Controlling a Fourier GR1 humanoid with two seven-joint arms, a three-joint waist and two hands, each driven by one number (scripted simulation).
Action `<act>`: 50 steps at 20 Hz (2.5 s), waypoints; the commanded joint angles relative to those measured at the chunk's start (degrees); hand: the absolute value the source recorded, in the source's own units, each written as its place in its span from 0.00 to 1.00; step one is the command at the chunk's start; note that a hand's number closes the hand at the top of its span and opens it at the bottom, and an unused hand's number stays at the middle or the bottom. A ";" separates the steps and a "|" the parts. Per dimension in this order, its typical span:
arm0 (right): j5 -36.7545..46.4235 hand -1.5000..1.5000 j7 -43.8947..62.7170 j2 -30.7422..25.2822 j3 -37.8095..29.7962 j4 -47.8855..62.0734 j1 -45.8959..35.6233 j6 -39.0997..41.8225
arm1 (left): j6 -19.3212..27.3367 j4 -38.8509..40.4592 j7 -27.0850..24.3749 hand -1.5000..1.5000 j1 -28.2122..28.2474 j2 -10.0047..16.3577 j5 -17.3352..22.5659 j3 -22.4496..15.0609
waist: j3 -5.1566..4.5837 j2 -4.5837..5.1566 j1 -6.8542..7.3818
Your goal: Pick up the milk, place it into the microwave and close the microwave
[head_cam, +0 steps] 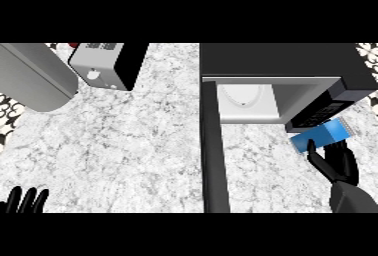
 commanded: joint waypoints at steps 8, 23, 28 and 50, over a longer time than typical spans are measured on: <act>-1.20 1.00 -3.85 5.72 4.36 -7.59 4.00 11.37 | -0.84 -3.28 1.72 0.00 2.32 1.15 2.81 2.58 | -0.32 -1.08 -0.11; -1.83 1.00 13.68 14.37 18.82 -50.00 25.93 5.21 | -4.82 -1.65 -3.78 0.00 7.48 1.38 5.95 6.15 | -0.57 -1.63 -1.64; -7.36 1.00 26.72 17.89 25.26 -69.79 34.56 -1.20 | -4.71 1.05 -3.12 0.00 4.07 2.43 8.13 9.87 | -0.54 -1.31 -1.68; 2.09 1.00 41.22 17.98 28.78 -60.84 10.81 -32.78 | -9.95 4.86 -1.47 0.00 0.18 1.98 9.95 15.08 | -0.31 -0.58 0.54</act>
